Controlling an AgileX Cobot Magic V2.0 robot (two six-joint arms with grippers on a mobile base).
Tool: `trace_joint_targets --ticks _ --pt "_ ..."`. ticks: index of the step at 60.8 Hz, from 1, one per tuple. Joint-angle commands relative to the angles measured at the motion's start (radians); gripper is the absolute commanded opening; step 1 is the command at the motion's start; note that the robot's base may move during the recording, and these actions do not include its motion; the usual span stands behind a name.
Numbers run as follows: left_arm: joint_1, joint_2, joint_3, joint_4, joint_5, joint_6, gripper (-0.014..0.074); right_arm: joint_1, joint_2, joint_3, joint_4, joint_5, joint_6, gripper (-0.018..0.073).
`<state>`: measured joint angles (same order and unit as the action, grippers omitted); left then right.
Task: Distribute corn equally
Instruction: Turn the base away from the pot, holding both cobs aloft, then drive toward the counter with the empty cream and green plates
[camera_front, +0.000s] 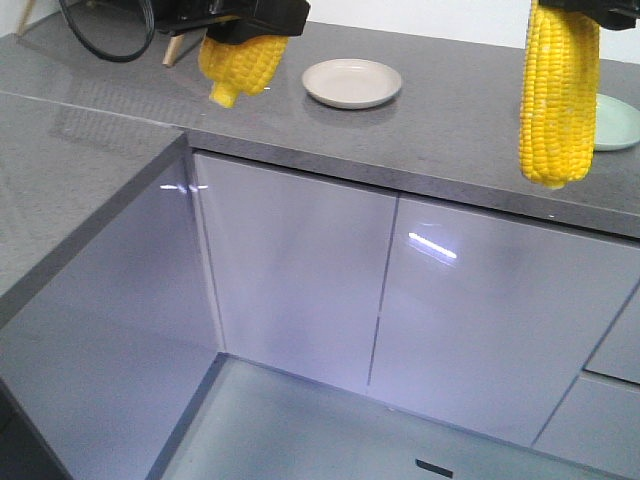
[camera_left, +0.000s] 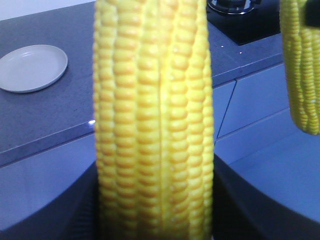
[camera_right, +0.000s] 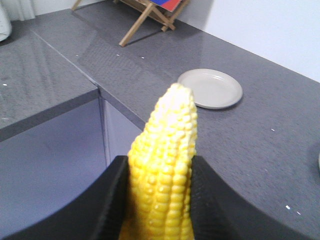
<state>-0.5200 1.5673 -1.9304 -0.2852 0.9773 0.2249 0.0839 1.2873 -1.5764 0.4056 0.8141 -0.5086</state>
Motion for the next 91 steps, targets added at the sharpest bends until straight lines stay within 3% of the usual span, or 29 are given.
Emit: trace_joint_targets --ticks 1,91 --pt "-0.001 -0.037 -0.032 -0.021 -0.067 -0.009 -0.0006 -0.003 -0.028 -0.03 0.019 -0.067 -0.005 -0.0005" --pt "-0.001 -0.037 -0.032 -0.021 -0.067 -0.009 -0.0006 -0.003 -0.028 -0.03 0.019 -0.067 -0.005 -0.0005"
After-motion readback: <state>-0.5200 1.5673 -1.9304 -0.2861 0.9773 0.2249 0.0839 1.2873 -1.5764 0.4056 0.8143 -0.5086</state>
